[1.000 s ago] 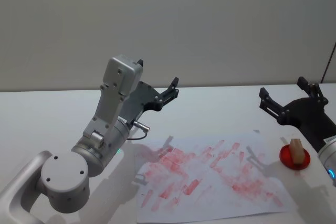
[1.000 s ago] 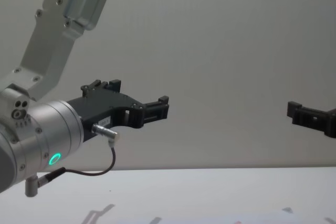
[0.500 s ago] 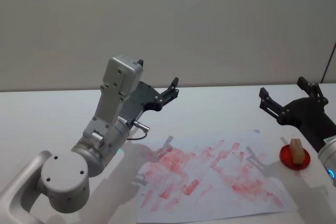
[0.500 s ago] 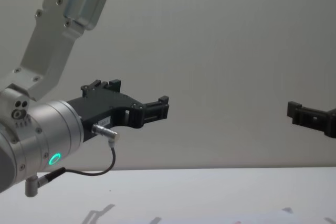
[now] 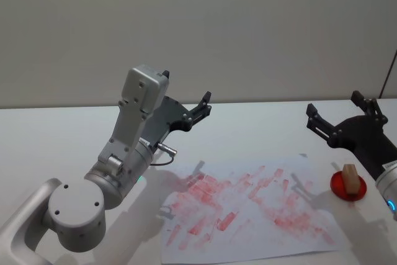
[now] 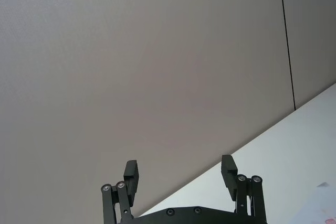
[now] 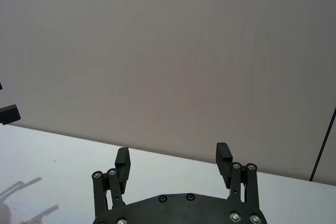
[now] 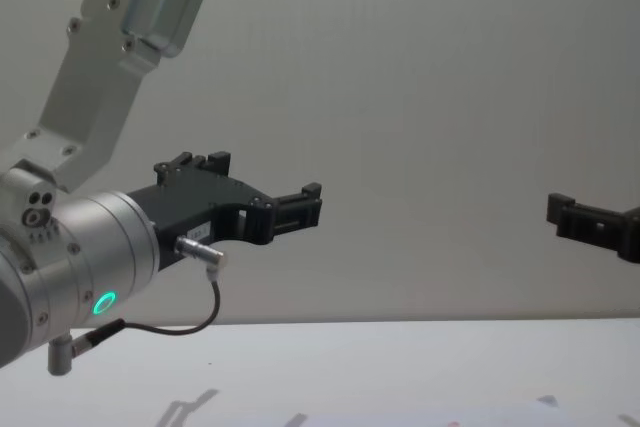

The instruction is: Use the one hand to pick up the stamp and affix it onto the A4 paper.

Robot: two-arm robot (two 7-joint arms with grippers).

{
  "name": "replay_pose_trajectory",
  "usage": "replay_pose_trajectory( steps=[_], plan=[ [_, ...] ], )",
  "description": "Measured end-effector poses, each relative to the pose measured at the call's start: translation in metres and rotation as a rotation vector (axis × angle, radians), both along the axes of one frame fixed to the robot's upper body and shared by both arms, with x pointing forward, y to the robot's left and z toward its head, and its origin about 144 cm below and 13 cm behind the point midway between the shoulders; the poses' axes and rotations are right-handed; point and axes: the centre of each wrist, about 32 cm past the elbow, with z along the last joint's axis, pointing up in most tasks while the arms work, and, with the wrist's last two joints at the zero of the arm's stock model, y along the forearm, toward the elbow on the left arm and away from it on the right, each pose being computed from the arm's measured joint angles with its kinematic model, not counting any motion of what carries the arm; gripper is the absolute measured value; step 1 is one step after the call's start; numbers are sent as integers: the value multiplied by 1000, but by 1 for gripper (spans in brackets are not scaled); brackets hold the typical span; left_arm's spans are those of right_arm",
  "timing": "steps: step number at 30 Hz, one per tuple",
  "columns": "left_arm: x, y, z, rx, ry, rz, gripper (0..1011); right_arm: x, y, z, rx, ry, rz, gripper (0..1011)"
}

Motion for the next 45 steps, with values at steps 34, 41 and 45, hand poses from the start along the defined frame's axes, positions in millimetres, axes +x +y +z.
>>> replay_pose_trajectory(
  steps=[34, 41, 45],
  plan=[
    [0, 0, 0, 0, 0, 0, 1001, -33, 6, -4, -9, 44, -99, 1001],
    [0, 0, 0, 0, 0, 0, 1001, -57, 1, -7, -25, 116, -194, 1001],
    [0, 0, 0, 0, 0, 0, 1001, -64, -3, -8, -32, 147, -228, 1001]
  ],
)
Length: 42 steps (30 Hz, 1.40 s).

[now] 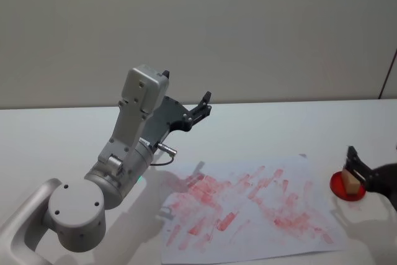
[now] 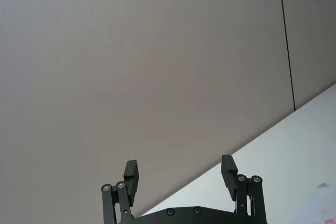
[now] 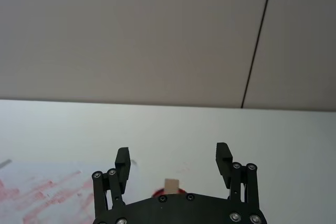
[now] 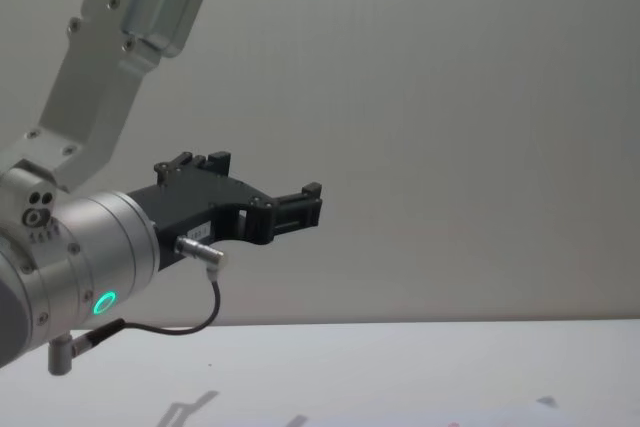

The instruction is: Use the one hand to pick up the stamp and affix it onto the A4 paper.

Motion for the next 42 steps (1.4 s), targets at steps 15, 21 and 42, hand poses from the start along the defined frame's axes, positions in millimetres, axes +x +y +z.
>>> replay_pose_trajectory(
  steps=[15, 21, 42],
  plan=[
    [0, 0, 0, 0, 0, 0, 1001, 11, -18, -3, -24, 106, -1, 1001],
    [0, 0, 0, 0, 0, 0, 1001, 27, -22, -6, -25, 151, 30, 1001],
    [0, 0, 0, 0, 0, 0, 1001, 47, -13, -24, -3, 286, 70, 1001]
  ],
)
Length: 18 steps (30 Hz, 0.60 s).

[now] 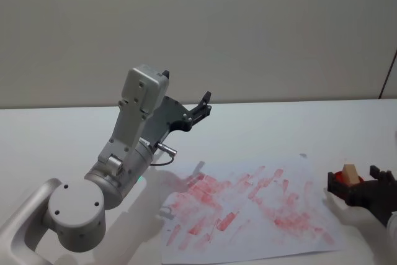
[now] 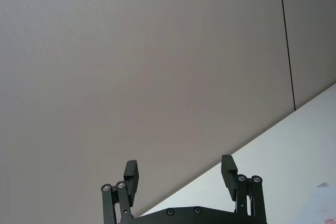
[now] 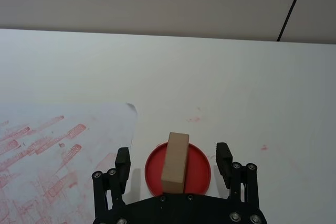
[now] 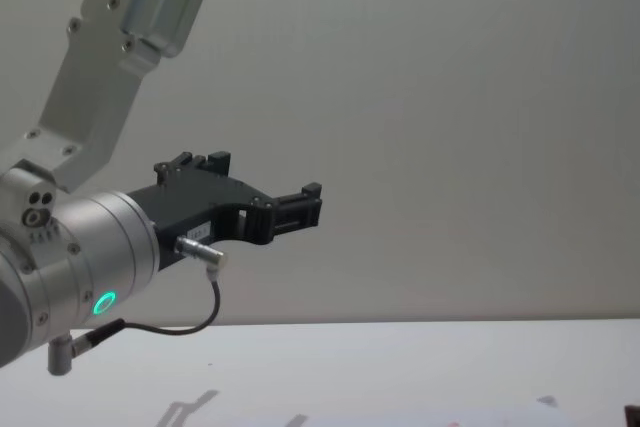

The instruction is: Use the one hand to pick up the stamp and affix it onto the A4 paper.

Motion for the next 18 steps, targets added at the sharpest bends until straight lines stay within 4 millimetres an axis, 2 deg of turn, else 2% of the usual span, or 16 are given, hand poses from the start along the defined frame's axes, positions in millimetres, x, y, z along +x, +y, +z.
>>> replay_pose_trajectory(
  steps=[7, 11, 18],
  plan=[
    [0, 0, 0, 0, 0, 0, 1001, 3, 3, -3, -1, 19, 9, 976],
    [0, 0, 0, 0, 0, 0, 1001, 4, 4, -4, -1, 26, 12, 902],
    [0, 0, 0, 0, 0, 0, 1001, 5, 5, -6, -2, 34, 15, 684]
  ],
)
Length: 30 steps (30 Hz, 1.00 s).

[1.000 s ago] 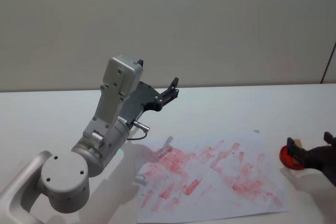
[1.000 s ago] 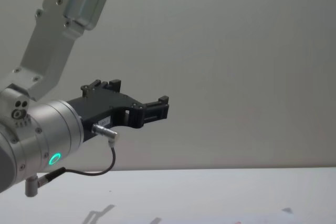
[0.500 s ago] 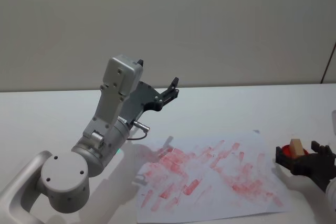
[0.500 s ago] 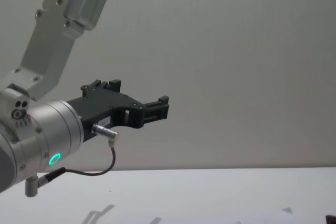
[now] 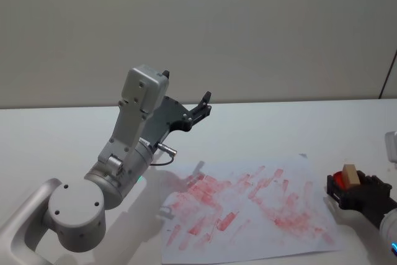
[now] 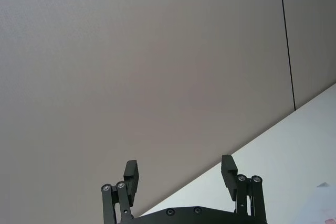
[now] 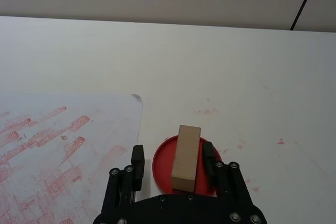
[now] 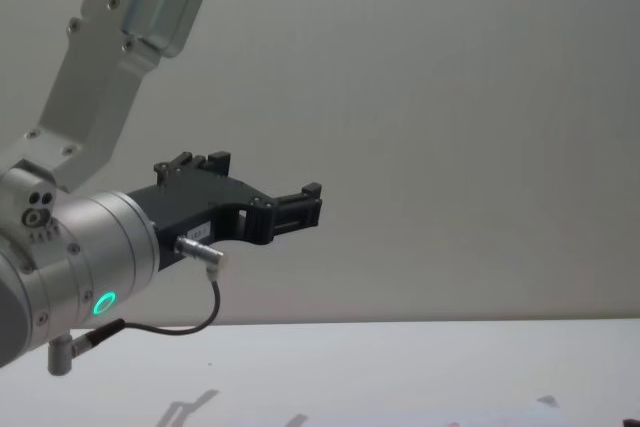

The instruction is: Use the one hand to pick up the stamp and affix it onto the A4 paper.

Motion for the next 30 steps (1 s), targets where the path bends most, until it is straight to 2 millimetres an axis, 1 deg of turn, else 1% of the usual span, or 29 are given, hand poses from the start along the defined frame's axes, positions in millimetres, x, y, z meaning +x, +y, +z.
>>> replay_pose_trajectory(
  steps=[1, 3, 4, 5, 6, 9, 11, 15, 16, 24, 30],
  plan=[
    [0, 0, 0, 0, 0, 0, 1001, 0, 0, 0, 0, 1, 1, 645],
    [0, 0, 0, 0, 0, 0, 1001, 1, 0, 0, 0, 3, 1, 603],
    [0, 0, 0, 0, 0, 0, 1001, 1, 1, 0, 0, 3, 1, 546],
    [0, 0, 0, 0, 0, 0, 1001, 1, 1, -1, 0, 4, 2, 535],
    [0, 0, 0, 0, 0, 0, 1001, 1, 1, -1, 0, 5, 2, 486],
    [0, 0, 0, 0, 0, 0, 1001, 1, 1, -1, 0, 6, 2, 406],
    [0, 0, 0, 0, 0, 0, 1001, 1, 1, -1, 0, 7, 3, 319],
    [0, 0, 0, 0, 0, 0, 1001, 1, 1, -1, 0, 8, 3, 233],
    [0, 0, 0, 0, 0, 0, 1001, 1, 1, -1, 0, 8, 4, 218],
    [0, 0, 0, 0, 0, 0, 1001, 3, 1, 0, -18, 6, 17, 218],
    [0, 0, 0, 0, 0, 0, 1001, 6, 2, 7, -63, -9, 62, 218]
  ],
)
